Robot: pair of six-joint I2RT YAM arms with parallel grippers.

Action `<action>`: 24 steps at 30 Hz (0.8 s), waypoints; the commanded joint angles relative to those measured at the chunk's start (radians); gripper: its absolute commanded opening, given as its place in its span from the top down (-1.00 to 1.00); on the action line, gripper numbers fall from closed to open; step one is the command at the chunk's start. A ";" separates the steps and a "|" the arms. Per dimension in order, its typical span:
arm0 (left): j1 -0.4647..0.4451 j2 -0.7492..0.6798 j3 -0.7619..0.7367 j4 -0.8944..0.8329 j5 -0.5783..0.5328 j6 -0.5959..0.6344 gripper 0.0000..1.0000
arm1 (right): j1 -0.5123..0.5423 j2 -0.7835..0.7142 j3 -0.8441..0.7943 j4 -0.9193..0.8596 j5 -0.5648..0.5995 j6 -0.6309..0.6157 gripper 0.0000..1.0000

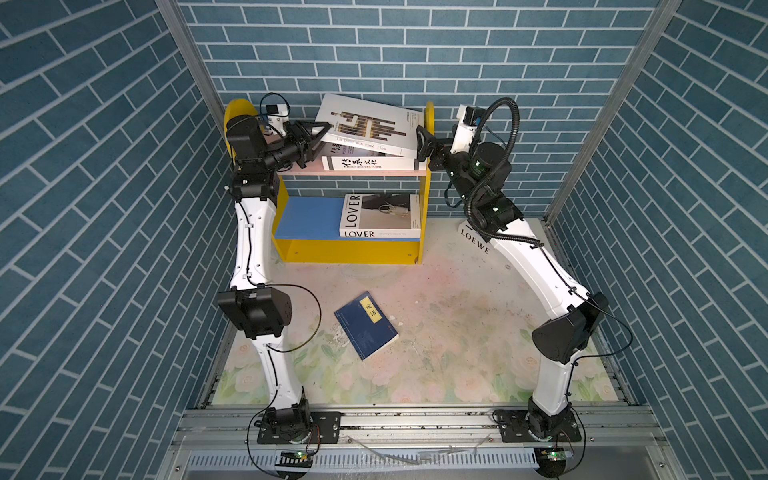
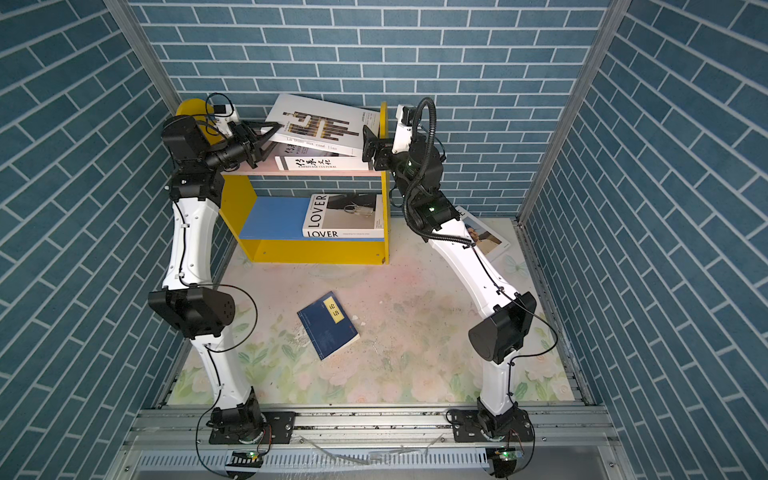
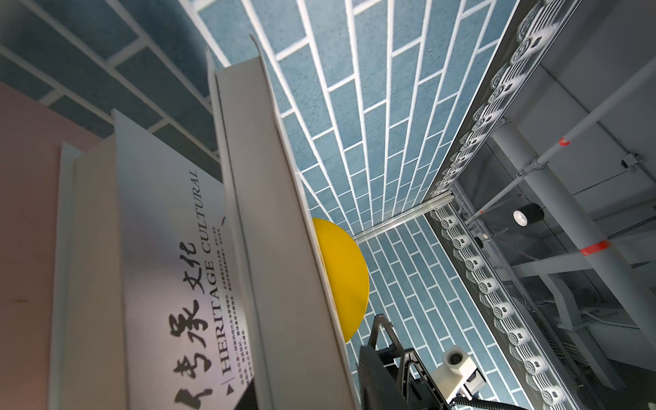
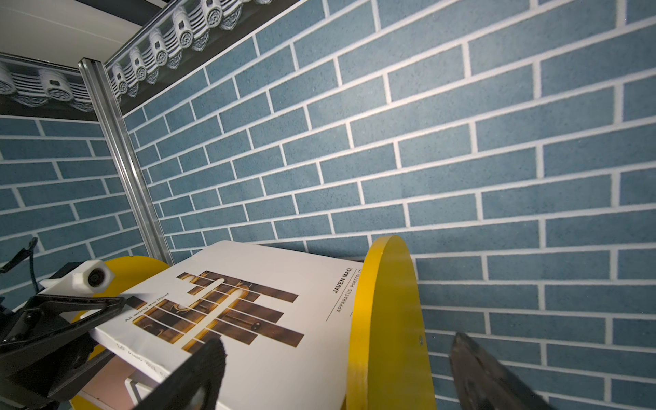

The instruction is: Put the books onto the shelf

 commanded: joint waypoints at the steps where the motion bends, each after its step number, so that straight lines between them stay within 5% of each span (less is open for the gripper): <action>1: -0.013 0.017 -0.001 0.054 -0.004 -0.003 0.25 | 0.004 -0.025 0.001 0.024 0.013 -0.029 -0.97; 18: -0.037 0.009 -0.033 0.065 -0.034 -0.026 0.35 | 0.002 -0.031 -0.002 0.015 0.028 -0.050 -0.97; 24: -0.037 -0.025 -0.058 0.055 -0.030 -0.022 0.10 | 0.002 -0.021 0.009 0.016 0.024 -0.049 -0.97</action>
